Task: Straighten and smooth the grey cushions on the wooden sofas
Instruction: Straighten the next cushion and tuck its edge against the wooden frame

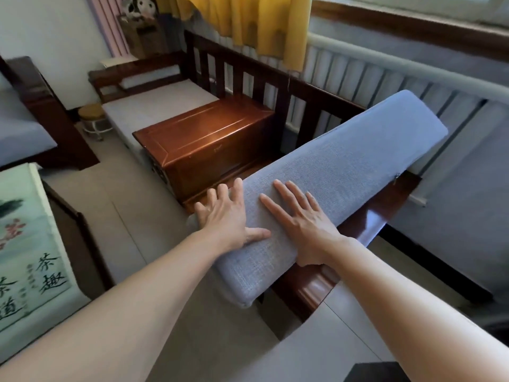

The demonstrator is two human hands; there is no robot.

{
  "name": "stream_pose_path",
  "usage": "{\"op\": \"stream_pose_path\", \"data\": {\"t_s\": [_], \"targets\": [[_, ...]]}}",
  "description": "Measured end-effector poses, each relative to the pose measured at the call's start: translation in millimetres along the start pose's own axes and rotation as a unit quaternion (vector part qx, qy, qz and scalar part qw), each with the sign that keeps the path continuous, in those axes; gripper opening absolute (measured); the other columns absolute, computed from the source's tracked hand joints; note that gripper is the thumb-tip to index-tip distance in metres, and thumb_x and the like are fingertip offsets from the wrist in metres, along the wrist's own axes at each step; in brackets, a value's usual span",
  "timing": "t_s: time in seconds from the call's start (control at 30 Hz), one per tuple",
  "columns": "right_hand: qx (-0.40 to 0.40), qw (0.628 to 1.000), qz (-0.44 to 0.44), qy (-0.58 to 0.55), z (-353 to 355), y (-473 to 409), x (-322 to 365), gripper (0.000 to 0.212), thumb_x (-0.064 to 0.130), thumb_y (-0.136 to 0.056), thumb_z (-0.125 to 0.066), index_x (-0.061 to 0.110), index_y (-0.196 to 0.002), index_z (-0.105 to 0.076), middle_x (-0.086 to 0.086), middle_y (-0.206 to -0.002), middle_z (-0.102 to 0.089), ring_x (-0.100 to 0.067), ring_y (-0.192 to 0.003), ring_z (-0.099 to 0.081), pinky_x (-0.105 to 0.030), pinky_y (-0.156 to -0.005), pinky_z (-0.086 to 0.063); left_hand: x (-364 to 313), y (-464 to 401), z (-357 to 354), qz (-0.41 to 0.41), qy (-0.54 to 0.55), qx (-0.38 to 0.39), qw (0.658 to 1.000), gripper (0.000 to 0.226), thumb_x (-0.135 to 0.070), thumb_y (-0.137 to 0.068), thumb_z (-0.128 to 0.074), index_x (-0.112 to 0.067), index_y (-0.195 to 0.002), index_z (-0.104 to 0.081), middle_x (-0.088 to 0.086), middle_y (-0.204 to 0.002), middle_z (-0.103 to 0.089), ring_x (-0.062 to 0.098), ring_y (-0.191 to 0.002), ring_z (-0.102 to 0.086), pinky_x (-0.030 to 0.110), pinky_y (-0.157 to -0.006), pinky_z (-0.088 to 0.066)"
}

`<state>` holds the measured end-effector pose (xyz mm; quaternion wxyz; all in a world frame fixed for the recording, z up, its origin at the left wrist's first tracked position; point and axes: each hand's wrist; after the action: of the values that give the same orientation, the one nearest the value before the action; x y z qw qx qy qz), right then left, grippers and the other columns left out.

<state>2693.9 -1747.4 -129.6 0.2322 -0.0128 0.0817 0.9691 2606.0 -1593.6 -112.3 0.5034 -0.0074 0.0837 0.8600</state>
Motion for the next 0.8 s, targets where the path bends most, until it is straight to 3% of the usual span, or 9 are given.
{"op": "stream_pose_path", "data": {"t_s": [0.1, 0.23, 0.33, 0.43, 0.53, 0.67, 0.8], "targets": [[-0.002, 1.000, -0.027, 0.004, -13, 23, -4, 0.130, 0.031, -0.070, -0.076, 0.038, -0.139, 0.034, -0.003, -0.149, 0.037, -0.026, -0.140, 0.028, -0.045, -0.118, 0.001, -20, 19, -16, -0.012, -0.018, -0.004, 1.000, 0.129, -0.081, -0.061, -0.060, -0.017, -0.147, 0.012, 0.013, -0.147, -0.019, 0.032, -0.132, -0.024, 0.047, -0.101, -0.031], [0.016, 0.998, -0.052, -0.026, -23, 49, -11, 0.125, 0.020, -0.075, -0.072, 0.038, -0.135, 0.037, -0.005, -0.151, 0.034, -0.027, -0.142, 0.024, -0.039, -0.118, -0.005, -48, 36, -37, -0.008, -0.020, -0.042, 0.999, 0.125, -0.078, -0.064, -0.061, -0.014, -0.148, 0.006, 0.014, -0.145, -0.024, 0.029, -0.130, -0.027, 0.043, -0.099, -0.034], [0.024, 0.997, -0.051, -0.056, -28, 53, -14, 0.120, 0.014, -0.075, -0.072, 0.035, -0.145, 0.023, -0.004, -0.154, 0.028, -0.026, -0.144, 0.018, -0.038, -0.118, -0.007, -56, 40, -53, -0.017, -0.026, -0.049, 0.998, 0.117, -0.071, -0.070, -0.063, -0.011, -0.148, 0.001, 0.013, -0.143, -0.025, 0.027, -0.128, -0.029, 0.039, -0.097, -0.035], [0.003, 0.996, -0.049, -0.076, -37, 43, -18, 0.115, 0.028, -0.078, -0.074, 0.034, -0.148, 0.017, -0.001, -0.156, 0.025, -0.024, -0.144, 0.017, -0.041, -0.118, -0.008, -59, 40, -61, -0.019, -0.035, -0.058, 0.998, 0.111, -0.071, -0.070, -0.063, -0.011, -0.145, -0.005, 0.010, -0.141, -0.026, 0.026, -0.126, -0.029, 0.038, -0.096, -0.035], [-0.011, 0.997, -0.038, -0.068, -36, 27, -29, 0.124, 0.044, -0.068, -0.080, 0.035, -0.148, 0.015, 0.001, -0.157, 0.020, -0.025, -0.144, 0.017, -0.044, -0.118, -0.003, -65, 31, -61, -0.018, -0.028, -0.058, 0.998, 0.110, -0.073, -0.068, -0.063, -0.010, -0.141, -0.011, 0.008, -0.138, -0.027, 0.026, -0.125, -0.029, 0.039, -0.095, -0.036], [-0.001, 0.998, -0.018, -0.067, -26, 12, -40, 0.124, 0.044, -0.059, -0.085, 0.033, -0.151, -0.002, 0.003, -0.158, -0.001, -0.023, -0.145, 0.007, -0.047, -0.117, -0.009, -72, 33, -65, 0.001, -0.042, -0.056, 0.998, 0.115, -0.073, -0.063, -0.067, -0.009, -0.140, -0.010, 0.009, -0.137, -0.028, 0.026, -0.124, -0.031, 0.039, -0.095, -0.037], [-0.023, 0.999, -0.003, -0.039, -23, 3, -34, 0.111, 0.044, -0.052, -0.087, 0.032, -0.144, -0.026, 0.004, -0.145, -0.024, -0.020, -0.138, -0.013, -0.045, -0.108, -0.022, -73, 44, -70, 0.013, -0.045, -0.056, 0.997, 0.116, -0.070, -0.058, -0.072, -0.010, -0.138, -0.012, 0.007, -0.133, -0.029, 0.024, -0.121, -0.032, 0.036, -0.092, -0.038]]}}
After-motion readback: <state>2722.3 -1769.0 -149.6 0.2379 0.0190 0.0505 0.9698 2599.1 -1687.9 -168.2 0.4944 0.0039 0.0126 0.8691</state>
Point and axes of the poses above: each hand's wrist, its own y-axis away from the middle knuckle, its own z-axis out of the back of the hand, x = y × z
